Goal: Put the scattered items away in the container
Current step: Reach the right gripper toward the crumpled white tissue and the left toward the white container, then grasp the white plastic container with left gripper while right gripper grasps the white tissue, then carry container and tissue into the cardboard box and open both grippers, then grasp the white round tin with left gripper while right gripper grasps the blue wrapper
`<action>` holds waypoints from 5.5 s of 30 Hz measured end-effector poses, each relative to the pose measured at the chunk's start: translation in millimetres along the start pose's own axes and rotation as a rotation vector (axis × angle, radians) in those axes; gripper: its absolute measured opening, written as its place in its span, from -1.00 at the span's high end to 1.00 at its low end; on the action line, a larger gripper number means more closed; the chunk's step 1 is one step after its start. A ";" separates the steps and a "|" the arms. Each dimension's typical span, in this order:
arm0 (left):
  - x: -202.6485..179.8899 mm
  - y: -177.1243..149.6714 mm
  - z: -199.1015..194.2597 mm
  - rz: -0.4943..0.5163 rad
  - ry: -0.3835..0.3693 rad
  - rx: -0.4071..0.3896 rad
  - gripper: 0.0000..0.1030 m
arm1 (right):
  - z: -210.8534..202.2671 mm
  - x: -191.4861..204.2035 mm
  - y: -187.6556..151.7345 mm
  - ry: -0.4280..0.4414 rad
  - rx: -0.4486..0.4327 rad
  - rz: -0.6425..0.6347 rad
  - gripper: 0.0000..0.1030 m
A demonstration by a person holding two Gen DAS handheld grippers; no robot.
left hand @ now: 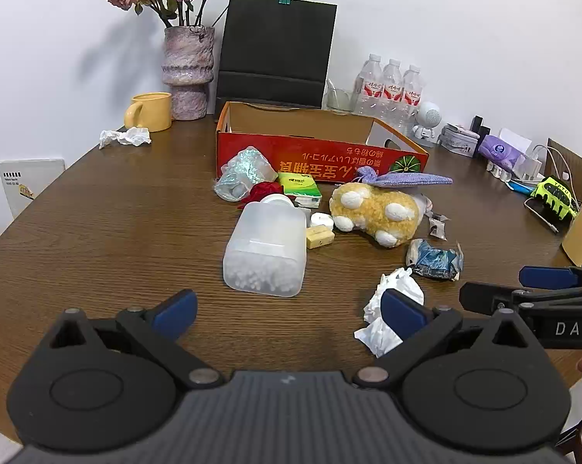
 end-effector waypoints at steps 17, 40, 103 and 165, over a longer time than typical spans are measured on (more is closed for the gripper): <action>2.4 -4.4 0.4 -0.005 0.006 0.007 -1.00 | 3.9 1.5 -6.3 0.000 0.011 0.000 -0.80; 4.6 -8.9 4.1 -0.002 0.011 0.027 -1.00 | 15.7 5.7 -16.2 0.017 0.058 0.006 -0.80; -0.3 194.4 223.9 -0.003 -0.010 -0.049 -0.29 | 225.2 -51.6 180.4 0.041 -0.132 -0.028 0.53; 15.1 26.1 78.3 -0.017 -0.011 -0.024 -1.00 | 74.0 -31.3 -6.9 0.028 -0.016 -0.050 -0.90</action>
Point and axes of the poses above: each gripper's, at about its wrist camera, not at the fingertips, and z roughly the way its jaws point, x to its left, y to its top, the point moved 7 cm from there along z, roughly the way its jaws point, and after that the axes turned 10 degrees about -x, right-handed, at the moved point
